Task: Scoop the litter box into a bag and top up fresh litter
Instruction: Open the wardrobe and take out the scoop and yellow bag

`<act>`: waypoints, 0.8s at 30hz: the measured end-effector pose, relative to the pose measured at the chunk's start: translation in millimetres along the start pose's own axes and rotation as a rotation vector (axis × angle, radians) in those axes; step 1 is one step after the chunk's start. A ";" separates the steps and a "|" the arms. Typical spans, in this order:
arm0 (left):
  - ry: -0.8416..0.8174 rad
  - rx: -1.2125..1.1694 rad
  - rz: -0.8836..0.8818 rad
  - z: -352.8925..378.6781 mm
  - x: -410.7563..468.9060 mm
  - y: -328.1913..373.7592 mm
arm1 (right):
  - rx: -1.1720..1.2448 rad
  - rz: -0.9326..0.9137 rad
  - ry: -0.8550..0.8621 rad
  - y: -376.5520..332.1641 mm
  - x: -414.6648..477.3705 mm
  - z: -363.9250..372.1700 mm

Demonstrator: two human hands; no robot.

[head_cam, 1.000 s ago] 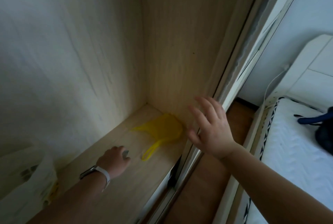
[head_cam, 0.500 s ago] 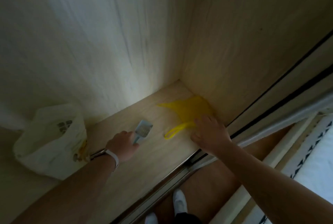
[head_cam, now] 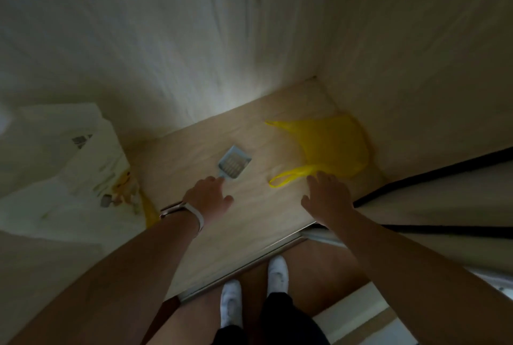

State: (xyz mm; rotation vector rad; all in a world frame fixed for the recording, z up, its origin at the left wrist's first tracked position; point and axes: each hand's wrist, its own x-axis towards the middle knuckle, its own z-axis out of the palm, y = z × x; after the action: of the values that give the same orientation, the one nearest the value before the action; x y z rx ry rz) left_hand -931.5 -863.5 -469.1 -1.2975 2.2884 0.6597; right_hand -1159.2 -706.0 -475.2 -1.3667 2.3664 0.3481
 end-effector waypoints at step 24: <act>0.097 -0.056 -0.255 119.2 122.9 -45.4 | 0.034 0.119 0.051 10.4 121.0 135.9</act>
State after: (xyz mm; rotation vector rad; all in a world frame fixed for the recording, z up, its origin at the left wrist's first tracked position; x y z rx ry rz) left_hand -934.6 -895.7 -643.2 -1.6455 2.1396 0.5876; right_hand -1195.3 -740.6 -650.5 -1.2374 2.4899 0.3084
